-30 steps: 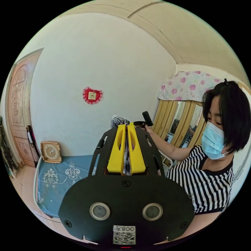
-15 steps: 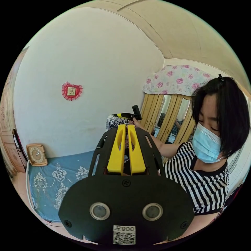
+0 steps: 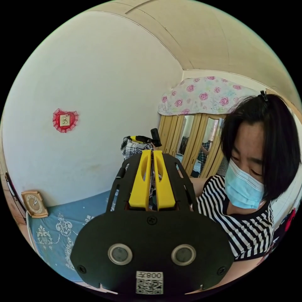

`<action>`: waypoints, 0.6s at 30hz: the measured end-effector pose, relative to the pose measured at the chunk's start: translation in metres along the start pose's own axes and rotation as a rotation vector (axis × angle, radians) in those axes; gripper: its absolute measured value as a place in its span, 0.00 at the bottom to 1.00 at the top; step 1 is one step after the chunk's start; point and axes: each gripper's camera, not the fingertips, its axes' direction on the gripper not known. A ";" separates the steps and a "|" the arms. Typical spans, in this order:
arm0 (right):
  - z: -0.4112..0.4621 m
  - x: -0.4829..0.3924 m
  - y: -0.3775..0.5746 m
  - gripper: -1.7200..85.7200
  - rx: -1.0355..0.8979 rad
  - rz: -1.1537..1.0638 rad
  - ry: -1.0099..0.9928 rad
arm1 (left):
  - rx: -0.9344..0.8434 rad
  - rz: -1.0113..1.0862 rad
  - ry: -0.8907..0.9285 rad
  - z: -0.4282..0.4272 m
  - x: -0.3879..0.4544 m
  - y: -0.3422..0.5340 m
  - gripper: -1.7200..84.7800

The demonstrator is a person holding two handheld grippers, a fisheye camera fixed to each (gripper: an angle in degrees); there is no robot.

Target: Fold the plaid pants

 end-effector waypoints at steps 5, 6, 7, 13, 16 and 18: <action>-0.046 0.032 0.013 0.03 0.023 -0.020 0.019 | 0.005 0.033 0.017 -0.010 -0.041 -0.035 0.03; -0.056 0.038 0.014 0.03 0.025 -0.029 0.024 | 0.011 0.041 0.019 -0.015 -0.053 -0.043 0.03; -0.065 0.044 0.014 0.03 0.028 -0.042 0.029 | 0.021 0.046 0.017 -0.020 -0.066 -0.051 0.03; -0.087 0.076 0.008 0.03 0.010 -0.103 0.036 | 0.050 0.072 -0.023 -0.059 -0.149 -0.081 0.03; -0.073 0.096 0.006 0.03 -0.028 -0.117 0.018 | 0.066 0.044 -0.060 -0.087 -0.209 -0.087 0.03; -0.055 0.111 0.007 0.03 -0.075 -0.112 -0.001 | 0.075 0.012 -0.078 -0.106 -0.253 -0.086 0.03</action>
